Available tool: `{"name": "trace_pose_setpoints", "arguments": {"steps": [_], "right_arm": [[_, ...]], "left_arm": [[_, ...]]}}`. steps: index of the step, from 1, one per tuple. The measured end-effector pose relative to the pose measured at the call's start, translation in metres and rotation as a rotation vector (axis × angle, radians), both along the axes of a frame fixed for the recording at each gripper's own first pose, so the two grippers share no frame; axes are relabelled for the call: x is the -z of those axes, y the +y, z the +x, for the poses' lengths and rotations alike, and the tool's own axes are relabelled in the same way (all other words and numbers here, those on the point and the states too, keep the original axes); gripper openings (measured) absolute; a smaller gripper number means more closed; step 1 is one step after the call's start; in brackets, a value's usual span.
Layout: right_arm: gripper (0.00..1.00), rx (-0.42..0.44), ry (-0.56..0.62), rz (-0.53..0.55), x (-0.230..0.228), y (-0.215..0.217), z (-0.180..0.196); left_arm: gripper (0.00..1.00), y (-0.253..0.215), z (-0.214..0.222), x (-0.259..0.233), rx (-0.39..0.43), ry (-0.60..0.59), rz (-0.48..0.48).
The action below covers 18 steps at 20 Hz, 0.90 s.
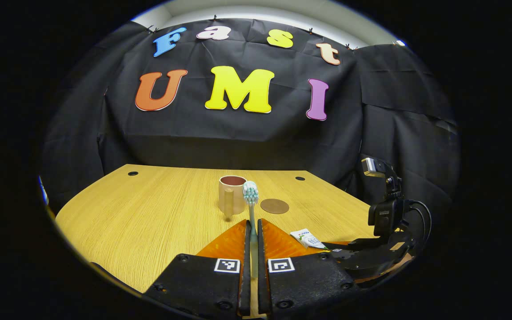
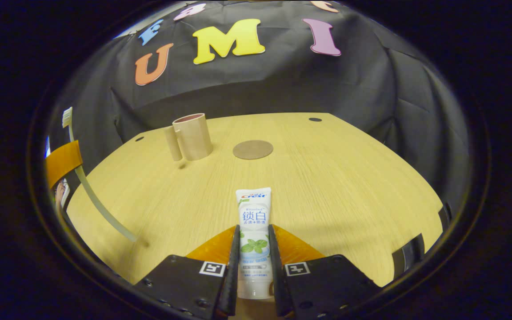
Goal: Put the toothbrush and toothpaste on the desktop into the cup, then pick up the cup and place it on the coaster on the desktop.
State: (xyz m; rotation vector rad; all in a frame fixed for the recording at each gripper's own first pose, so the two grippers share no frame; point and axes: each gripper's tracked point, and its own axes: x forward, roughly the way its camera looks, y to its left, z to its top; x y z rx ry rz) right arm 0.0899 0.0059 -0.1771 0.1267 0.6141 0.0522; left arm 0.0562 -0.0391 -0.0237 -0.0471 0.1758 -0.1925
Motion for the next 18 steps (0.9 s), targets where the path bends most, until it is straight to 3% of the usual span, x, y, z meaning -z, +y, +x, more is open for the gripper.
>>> {"name": "trace_pose_setpoints", "arguments": {"steps": [4,6,12,18], "right_arm": [[0.36,-0.001,-0.075,0.035,-0.029,-0.002,0.006],[0.31,-0.005,-0.142,0.041,-0.055,-0.004,0.014],[0.34,-0.028,-0.343,0.019,-0.138,-0.004,0.036],[0.35,-0.056,-0.407,0.006,-0.183,-0.001,0.063]], "left_arm": [[0.09,0.008,0.011,-0.008,-0.008,0.003,-0.008],[0.09,0.009,0.027,-0.018,-0.010,0.012,-0.015],[0.09,0.019,0.070,-0.043,-0.030,0.019,-0.044],[0.09,0.022,0.125,-0.071,-0.029,0.008,-0.027]]}}
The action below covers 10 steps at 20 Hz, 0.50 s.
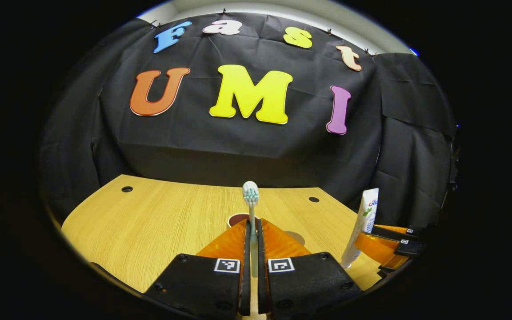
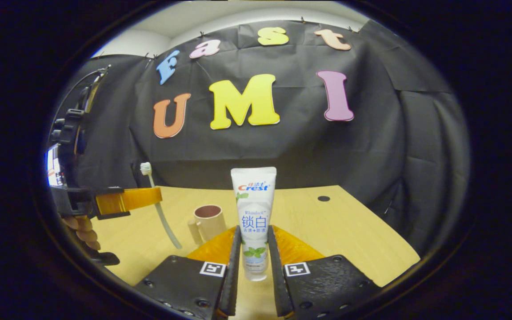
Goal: Put the toothbrush and toothpaste on the desktop into the cup, then pick up the cup and place it on the coaster on the desktop.
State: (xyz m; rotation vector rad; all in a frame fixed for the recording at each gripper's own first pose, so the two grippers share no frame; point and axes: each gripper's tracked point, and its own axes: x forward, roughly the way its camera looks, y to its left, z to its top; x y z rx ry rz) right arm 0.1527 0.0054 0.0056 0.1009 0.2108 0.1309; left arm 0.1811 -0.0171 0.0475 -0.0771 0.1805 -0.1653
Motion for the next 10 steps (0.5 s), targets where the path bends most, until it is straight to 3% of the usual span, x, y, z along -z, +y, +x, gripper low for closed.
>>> {"name": "trace_pose_setpoints", "arguments": {"steps": [10], "right_arm": [[0.33,-0.019,-0.017,-0.011,-0.011,-0.005,0.033]], "left_arm": [[0.09,-0.003,0.087,-0.026,-0.006,-0.031,0.032]]}}
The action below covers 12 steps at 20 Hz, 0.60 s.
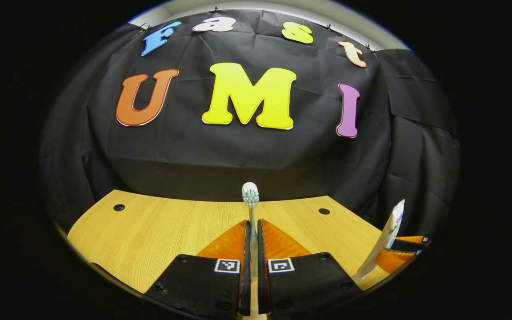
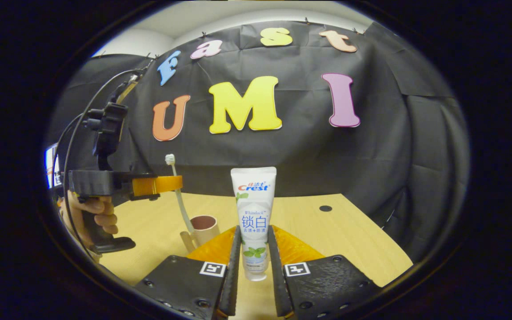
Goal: Put the toothbrush and toothpaste on the desktop into the cup, then pick up the cup and place it on the coaster on the desktop.
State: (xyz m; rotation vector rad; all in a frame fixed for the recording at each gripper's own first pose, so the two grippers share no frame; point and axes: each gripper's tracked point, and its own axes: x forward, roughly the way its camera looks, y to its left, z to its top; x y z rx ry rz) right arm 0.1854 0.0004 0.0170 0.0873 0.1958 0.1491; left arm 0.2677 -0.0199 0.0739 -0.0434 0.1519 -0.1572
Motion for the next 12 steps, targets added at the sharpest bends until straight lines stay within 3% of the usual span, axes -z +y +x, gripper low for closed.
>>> {"name": "trace_pose_setpoints", "arguments": {"steps": [6,12], "right_arm": [[0.33,0.005,0.027,-0.010,0.016,-0.004,0.010],[0.34,-0.008,0.048,-0.019,0.027,0.002,0.009]], "left_arm": [[0.09,0.010,0.037,0.005,-0.035,-0.003,0.076],[0.09,0.007,0.045,0.032,-0.024,0.083,0.041]]}}
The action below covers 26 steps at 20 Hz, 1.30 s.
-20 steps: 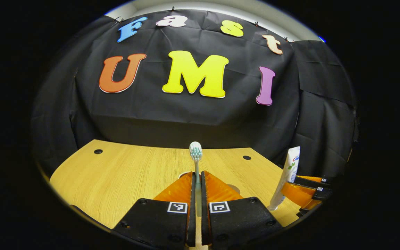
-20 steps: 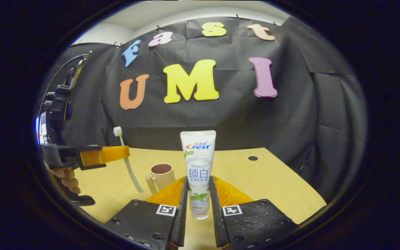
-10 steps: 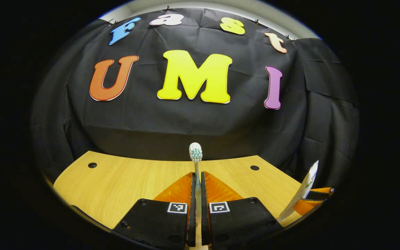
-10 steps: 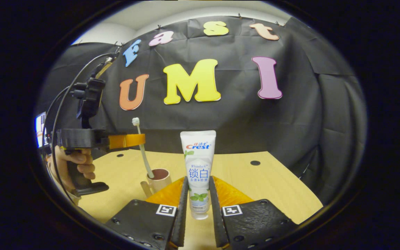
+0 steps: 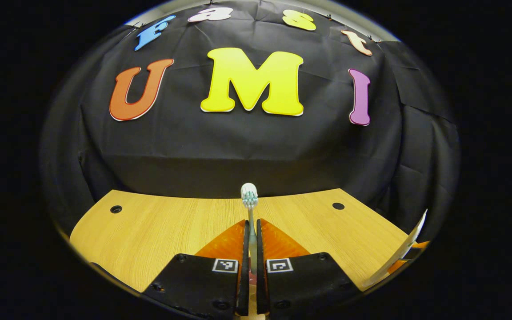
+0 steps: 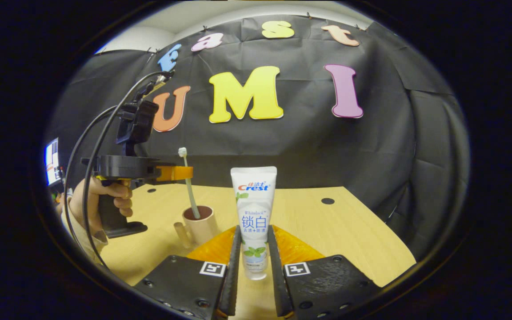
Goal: Put the toothbrush and toothpaste on the desktop into the cup, then pick up the cup and place it on the coaster on the desktop.
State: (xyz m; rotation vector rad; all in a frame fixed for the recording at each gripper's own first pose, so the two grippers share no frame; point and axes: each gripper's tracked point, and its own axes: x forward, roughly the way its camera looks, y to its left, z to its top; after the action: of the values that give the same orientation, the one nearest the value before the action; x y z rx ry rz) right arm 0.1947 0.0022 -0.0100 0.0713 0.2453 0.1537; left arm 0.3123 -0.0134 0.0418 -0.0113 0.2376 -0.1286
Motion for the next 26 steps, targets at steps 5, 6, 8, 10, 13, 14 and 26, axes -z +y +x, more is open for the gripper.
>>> {"name": "trace_pose_setpoints", "arguments": {"steps": [5,6,8,10,13,14,26], "right_arm": [[0.33,0.003,-0.018,0.023,-0.005,0.002,-0.005],[0.33,0.005,-0.033,0.028,-0.010,0.002,-0.006],[0.33,0.005,-0.041,0.024,-0.012,0.004,-0.008],[0.33,0.007,-0.037,0.016,-0.010,0.004,-0.009],[0.33,0.002,-0.030,0.008,-0.006,0.010,-0.012],[0.33,-0.001,-0.026,0.005,-0.004,0.012,-0.013],[0.43,0.014,0.149,-0.069,0.071,0.019,0.025]], "left_arm": [[0.10,0.003,-0.007,-0.003,-0.024,0.000,0.028],[0.10,0.007,-0.007,-0.004,-0.044,-0.007,0.051],[0.44,0.004,-0.013,-0.002,-0.030,0.002,0.075],[0.85,-0.002,-0.018,-0.005,-0.005,-0.017,0.085],[1.00,0.000,-0.023,-0.013,-0.008,-0.056,0.098],[1.00,0.000,-0.027,-0.016,-0.005,-0.067,0.091],[1.00,0.027,-0.091,-0.041,-0.049,-0.192,0.041]]}}
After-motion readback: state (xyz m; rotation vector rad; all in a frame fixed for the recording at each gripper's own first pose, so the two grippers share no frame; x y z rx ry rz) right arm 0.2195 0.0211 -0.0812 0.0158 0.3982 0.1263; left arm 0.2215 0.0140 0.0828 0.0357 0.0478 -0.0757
